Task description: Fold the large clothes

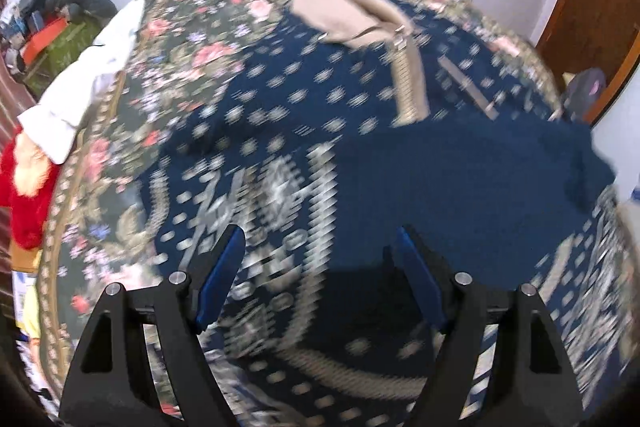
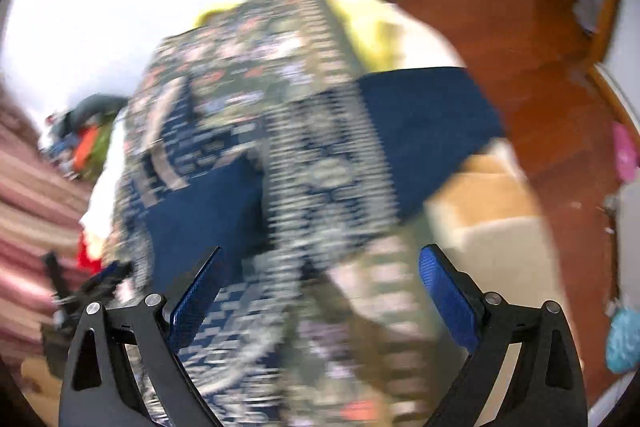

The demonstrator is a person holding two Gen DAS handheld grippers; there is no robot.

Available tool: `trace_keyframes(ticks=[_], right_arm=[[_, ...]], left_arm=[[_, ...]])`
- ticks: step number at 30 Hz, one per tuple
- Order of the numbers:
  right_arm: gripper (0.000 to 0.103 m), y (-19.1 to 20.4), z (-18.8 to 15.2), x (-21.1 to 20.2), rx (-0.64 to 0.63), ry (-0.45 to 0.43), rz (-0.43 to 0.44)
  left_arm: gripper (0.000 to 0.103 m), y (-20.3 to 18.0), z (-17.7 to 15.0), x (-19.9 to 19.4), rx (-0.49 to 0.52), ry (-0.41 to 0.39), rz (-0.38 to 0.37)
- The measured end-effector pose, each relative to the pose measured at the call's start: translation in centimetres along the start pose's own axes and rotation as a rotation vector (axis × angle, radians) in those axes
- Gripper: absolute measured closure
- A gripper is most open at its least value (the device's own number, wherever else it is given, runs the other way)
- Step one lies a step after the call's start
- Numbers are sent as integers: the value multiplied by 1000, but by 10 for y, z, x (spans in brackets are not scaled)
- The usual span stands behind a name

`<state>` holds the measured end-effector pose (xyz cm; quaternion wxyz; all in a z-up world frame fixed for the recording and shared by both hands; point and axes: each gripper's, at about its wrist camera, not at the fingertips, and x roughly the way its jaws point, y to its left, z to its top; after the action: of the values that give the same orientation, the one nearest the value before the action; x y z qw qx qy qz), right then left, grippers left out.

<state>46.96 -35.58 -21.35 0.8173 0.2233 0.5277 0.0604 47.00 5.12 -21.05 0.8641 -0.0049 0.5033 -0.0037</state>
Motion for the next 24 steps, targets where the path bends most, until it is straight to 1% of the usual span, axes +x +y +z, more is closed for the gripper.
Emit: trace_keyframes(ticks=[4,7,9,12,14,16,17,19,20,21,22,24], right_arm=[[8,-46,14,14,88,50,-22],[16,-71,23,31,153,86,19],[17,-79,29,43,201,91,50],[18,-81,40,49,225,65,78],[25,-83,47,53,233,50,79],[30,-86,54,65,244,61,84],[36,-88,57,75,263,77,95],[41,-93,60,90,285,93,94],[41,-94,62,95,300,91,93],[42,-94,63,98,310,80,88],[45,-92,65,99,309,69,80],[56,-87,67,97,290,37,52]], left_arm=[[26,-26,15,19,-18,42,-62],[26,-44,16,34,-25,80,-106],[26,-56,15,41,-23,98,-126],[26,-64,15,50,-17,96,-114],[25,-66,16,52,-18,81,-107],[25,-66,17,53,-20,75,-109],[24,-65,17,54,-22,72,-110],[23,-66,16,55,-21,67,-109],[23,-67,15,55,-14,63,-106],[23,-67,16,55,-9,59,-103],[23,-67,16,56,-3,54,-100],[23,-67,16,55,3,48,-97]])
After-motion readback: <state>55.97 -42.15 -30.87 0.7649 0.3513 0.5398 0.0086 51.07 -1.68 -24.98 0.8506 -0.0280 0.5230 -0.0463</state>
